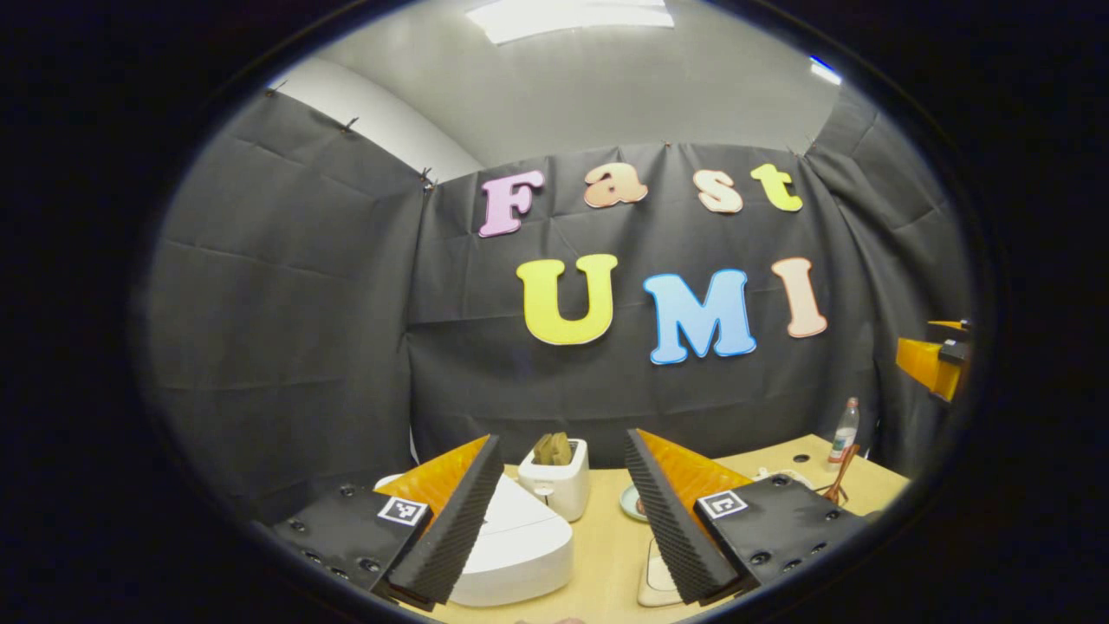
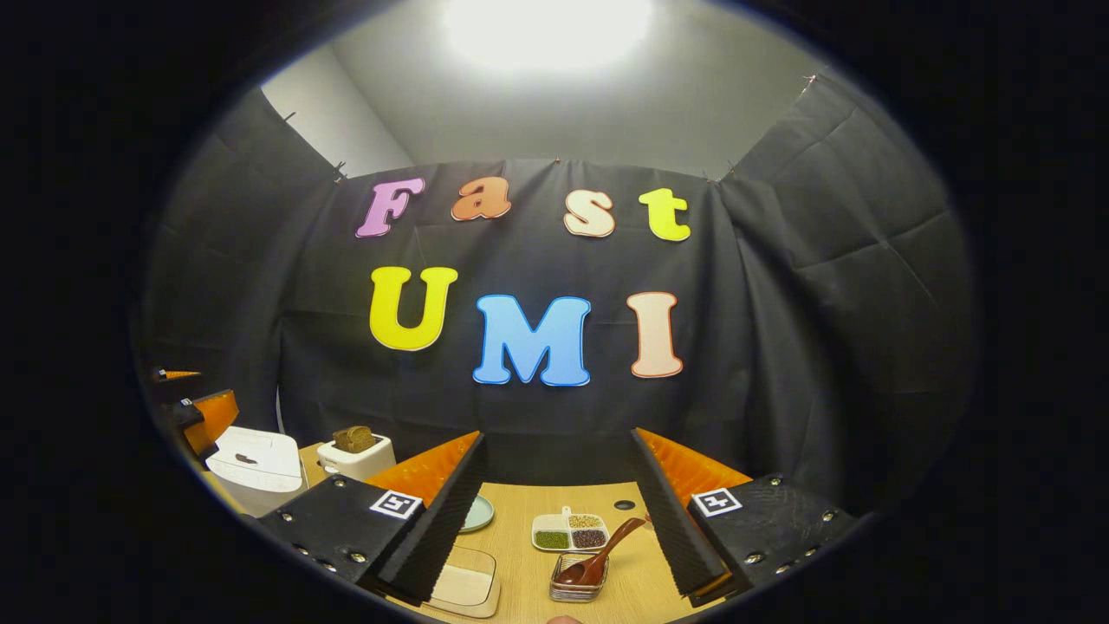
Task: Close the left gripper, press the button to open the rice cooker; take a wooden spoon from the chopstick holder with the right hand, scoop a spoonful of rice and pour it into the rice cooker, then put the wooden spoon back into the chopstick holder.
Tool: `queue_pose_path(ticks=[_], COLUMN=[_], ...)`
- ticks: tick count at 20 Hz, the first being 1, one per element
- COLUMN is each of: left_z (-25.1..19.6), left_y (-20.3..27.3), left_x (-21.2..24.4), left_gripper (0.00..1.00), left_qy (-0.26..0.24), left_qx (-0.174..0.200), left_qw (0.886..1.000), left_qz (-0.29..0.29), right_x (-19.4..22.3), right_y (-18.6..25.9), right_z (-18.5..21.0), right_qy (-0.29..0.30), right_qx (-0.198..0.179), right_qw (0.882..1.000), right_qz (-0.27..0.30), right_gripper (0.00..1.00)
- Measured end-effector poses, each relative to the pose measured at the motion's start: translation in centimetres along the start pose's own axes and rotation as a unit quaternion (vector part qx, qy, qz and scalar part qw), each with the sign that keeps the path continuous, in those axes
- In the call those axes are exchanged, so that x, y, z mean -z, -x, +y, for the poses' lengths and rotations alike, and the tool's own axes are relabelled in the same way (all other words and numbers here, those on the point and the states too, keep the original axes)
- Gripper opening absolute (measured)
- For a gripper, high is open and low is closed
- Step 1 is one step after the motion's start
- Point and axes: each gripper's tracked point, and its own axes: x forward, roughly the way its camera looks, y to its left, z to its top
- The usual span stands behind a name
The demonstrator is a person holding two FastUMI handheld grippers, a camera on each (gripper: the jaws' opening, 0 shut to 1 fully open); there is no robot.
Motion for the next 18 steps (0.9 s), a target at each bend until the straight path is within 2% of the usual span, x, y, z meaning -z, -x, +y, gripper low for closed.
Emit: queue_pose_path(ticks=[3, 4, 6, 8, 9, 10, 11, 13, 15, 16, 18], left_z=[-0.3, -0.1, 0.3, 0.5, 0.4, -0.2, -0.1, 0.3, 0.6, 1.5, 1.9], left_y=[-0.1, 0.0, 0.2, 0.3, 0.1, -0.1, -0.2, -0.3, -0.2, 0.2, -0.2], left_x=[-0.2, -0.1, -0.6, -1.0, -1.0, -0.9, -0.8, -0.8, -0.6, -0.9, -0.1], left_gripper=[1.00, 0.91, 0.85, 0.69, 0.69, 0.55, 0.47, 0.38, 0.23, 0.19, 0.09], left_qy=[0.005, 0.006, 0.004, 0.002, 0.000, 0.001, 0.001, 0.001, 0.001, -0.001, 0.003], left_qx=[0.008, 0.009, 0.010, 0.014, 0.012, 0.016, 0.011, 0.005, 0.005, -0.013, -0.019], left_qw=[1.000, 1.000, 1.000, 1.000, 1.000, 1.000, 1.000, 1.000, 1.000, 1.000, 1.000], left_qz=[0.001, 0.002, -0.003, -0.007, -0.008, -0.006, -0.005, -0.006, -0.004, -0.006, -0.003], right_x=[0.1, 0.1, 0.1, 0.1, 0.1, 0.2, 0.2, 0.2, 0.1, 0.2, 0.2], right_y=[0.0, 0.0, 0.0, 0.0, 0.1, 0.0, 0.1, 0.1, 0.2, 0.2, 0.3], right_z=[0.0, 0.0, -0.1, -0.1, -0.1, -0.2, -0.2, -0.3, -0.3, -0.3, -0.5], right_qy=[0.002, 0.002, 0.002, 0.001, 0.000, 0.000, -0.001, -0.001, -0.001, 0.000, 0.001], right_qx=[-0.002, -0.002, -0.002, -0.002, -0.002, -0.002, -0.002, -0.002, -0.002, -0.002, 0.000], right_qw=[1.000, 1.000, 1.000, 1.000, 1.000, 1.000, 1.000, 1.000, 1.000, 1.000, 1.000], right_qz=[0.002, 0.002, 0.001, 0.000, 0.001, 0.001, 0.001, -0.001, -0.001, -0.001, 0.000], right_gripper=[0.98, 0.98, 0.98, 0.98, 0.98, 0.98, 0.98, 0.98, 0.98, 0.98, 0.98])
